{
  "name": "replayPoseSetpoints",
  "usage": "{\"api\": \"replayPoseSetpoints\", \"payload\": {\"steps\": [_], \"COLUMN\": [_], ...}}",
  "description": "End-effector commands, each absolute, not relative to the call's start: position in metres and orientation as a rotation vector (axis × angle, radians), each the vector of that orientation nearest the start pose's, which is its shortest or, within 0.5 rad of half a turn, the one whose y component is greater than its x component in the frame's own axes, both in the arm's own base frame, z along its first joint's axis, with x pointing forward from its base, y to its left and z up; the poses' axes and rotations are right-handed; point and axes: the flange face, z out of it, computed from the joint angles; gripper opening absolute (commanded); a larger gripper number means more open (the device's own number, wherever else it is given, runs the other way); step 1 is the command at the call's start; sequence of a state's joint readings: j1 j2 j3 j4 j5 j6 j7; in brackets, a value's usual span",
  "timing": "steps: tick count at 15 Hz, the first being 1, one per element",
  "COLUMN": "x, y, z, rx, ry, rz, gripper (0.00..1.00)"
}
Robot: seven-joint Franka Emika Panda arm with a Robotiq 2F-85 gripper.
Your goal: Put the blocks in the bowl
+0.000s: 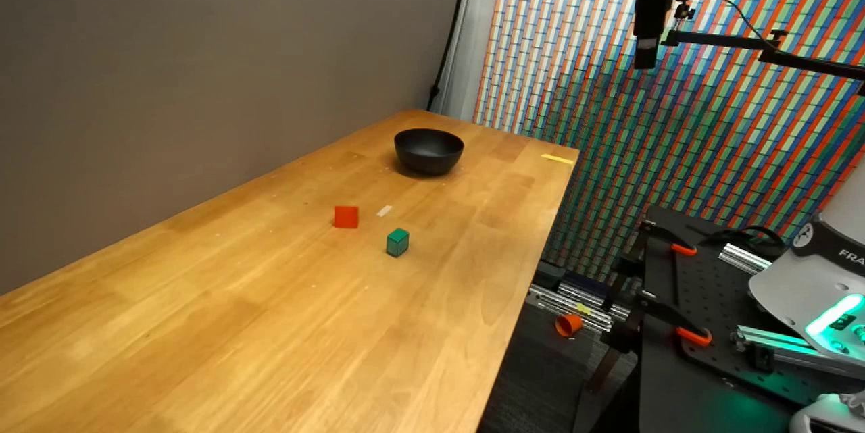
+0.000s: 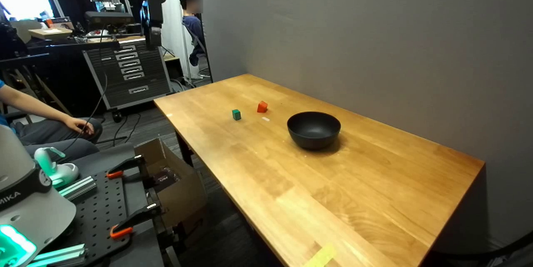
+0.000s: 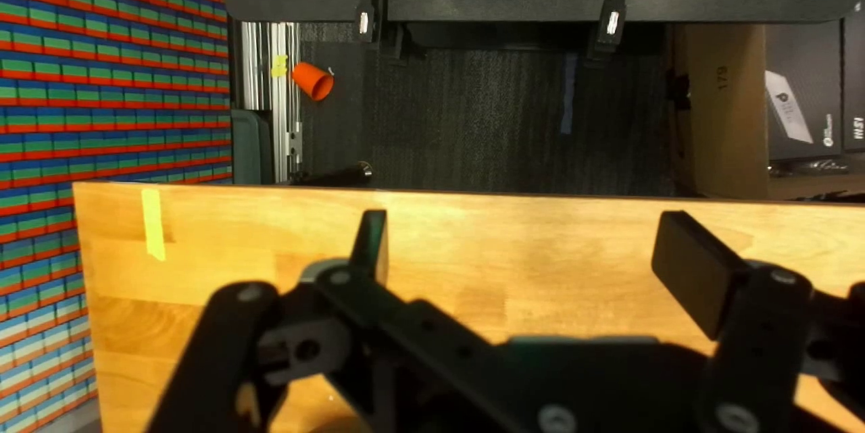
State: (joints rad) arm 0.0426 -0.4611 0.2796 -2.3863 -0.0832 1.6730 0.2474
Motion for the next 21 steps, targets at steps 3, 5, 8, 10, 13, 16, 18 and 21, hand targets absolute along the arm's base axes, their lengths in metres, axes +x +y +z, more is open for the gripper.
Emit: {"api": "replayPoseSetpoints", "payload": {"steps": [3, 5, 8, 10, 13, 16, 18, 21], "x": [0.397, 0.430, 0.474, 0.502, 0.537, 0.563, 0.576, 0.591], "y": [0.125, 0.138, 0.159, 0.175, 0.199, 0.218, 0.226, 0.233], "z": [0.442, 0.417, 0.374, 0.342, 0.293, 0.249, 0.224, 0.197], "rx": [-3.336, -3.292, -3.232, -3.196, -3.145, -3.110, -3.115, -3.115], "ry": [-0.092, -0.136, -0.202, -0.262, -0.334, -0.372, -0.376, -0.365], "rz": [0.329, 0.282, 0.231, 0.233, 0.285, 0.360, 0.391, 0.422], "gripper": [1.00, 1.00, 1.00, 1.00, 1.00, 1.00, 1.00, 1.00]}}
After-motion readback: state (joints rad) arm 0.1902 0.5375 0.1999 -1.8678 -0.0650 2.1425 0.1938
